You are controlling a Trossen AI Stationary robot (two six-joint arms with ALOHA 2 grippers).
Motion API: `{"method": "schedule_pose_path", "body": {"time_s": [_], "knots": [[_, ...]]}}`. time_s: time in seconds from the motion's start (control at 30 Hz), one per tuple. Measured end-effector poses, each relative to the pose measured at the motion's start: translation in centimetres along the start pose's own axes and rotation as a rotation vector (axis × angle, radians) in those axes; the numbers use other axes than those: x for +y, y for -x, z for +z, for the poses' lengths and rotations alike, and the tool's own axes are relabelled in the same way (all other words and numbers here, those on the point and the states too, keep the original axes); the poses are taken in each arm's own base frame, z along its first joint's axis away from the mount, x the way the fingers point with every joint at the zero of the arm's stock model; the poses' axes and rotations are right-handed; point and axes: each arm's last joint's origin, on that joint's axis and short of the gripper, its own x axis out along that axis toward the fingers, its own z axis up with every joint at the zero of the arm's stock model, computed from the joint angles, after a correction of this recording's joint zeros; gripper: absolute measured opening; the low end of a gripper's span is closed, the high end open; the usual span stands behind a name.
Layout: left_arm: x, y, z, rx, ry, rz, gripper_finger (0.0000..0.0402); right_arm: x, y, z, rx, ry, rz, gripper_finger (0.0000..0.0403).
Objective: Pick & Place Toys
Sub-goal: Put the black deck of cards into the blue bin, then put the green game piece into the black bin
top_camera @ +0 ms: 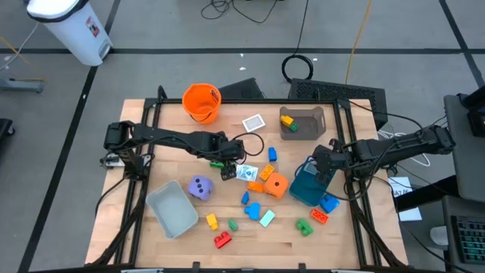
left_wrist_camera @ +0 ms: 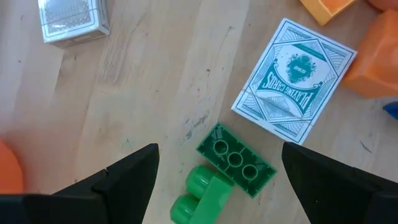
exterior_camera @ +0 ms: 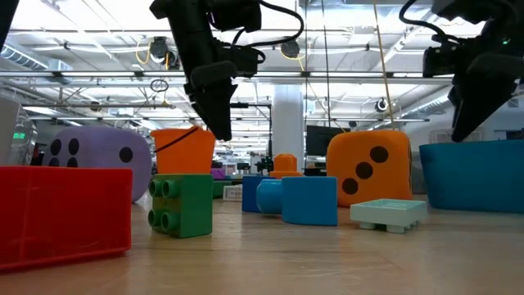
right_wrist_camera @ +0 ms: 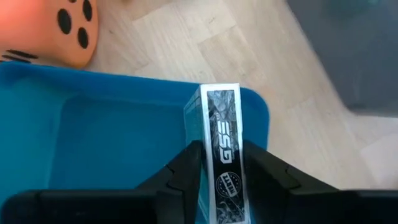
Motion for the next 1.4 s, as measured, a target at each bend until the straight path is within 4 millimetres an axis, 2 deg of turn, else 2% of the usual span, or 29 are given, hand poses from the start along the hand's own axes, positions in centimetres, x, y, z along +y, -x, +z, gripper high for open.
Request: {"method": "schedule_pose_path", "body": {"time_s": [0.27,0.57,0.9,1.03,1.27,1.4], "knots": [[0.0,0.0,0.0,-0.002,-0.01,-0.001,0.0347,0.1,0.0,0.0,0.018,0.0,0.03,0.0134],[0.0,0.0,0.1,-0.007,-0.044,-0.002,0.0347,0.0,0.3,-0.1,0.049,0.085,0.042,0.0131],[0.0,0.0,0.7,-0.071,-0.087,-0.009,0.0347,-0.5,2.0,1.7,-0.04,0.101,-0.004,0.013],[0.0,0.0,0.7,-0.075,-0.106,-0.009,0.0347,0.1,2.1,3.2,-0.19,0.115,0.065,0.013],[-0.3,0.1,0.6,-0.063,-0.092,-0.012,0.0347,1.9,4.1,7.4,-0.661,0.124,0.232,0.013],[-1.0,0.2,0.2,-0.045,-0.079,-0.019,0.0347,2.6,4.6,8.7,-0.886,0.132,0.283,0.013]]}}
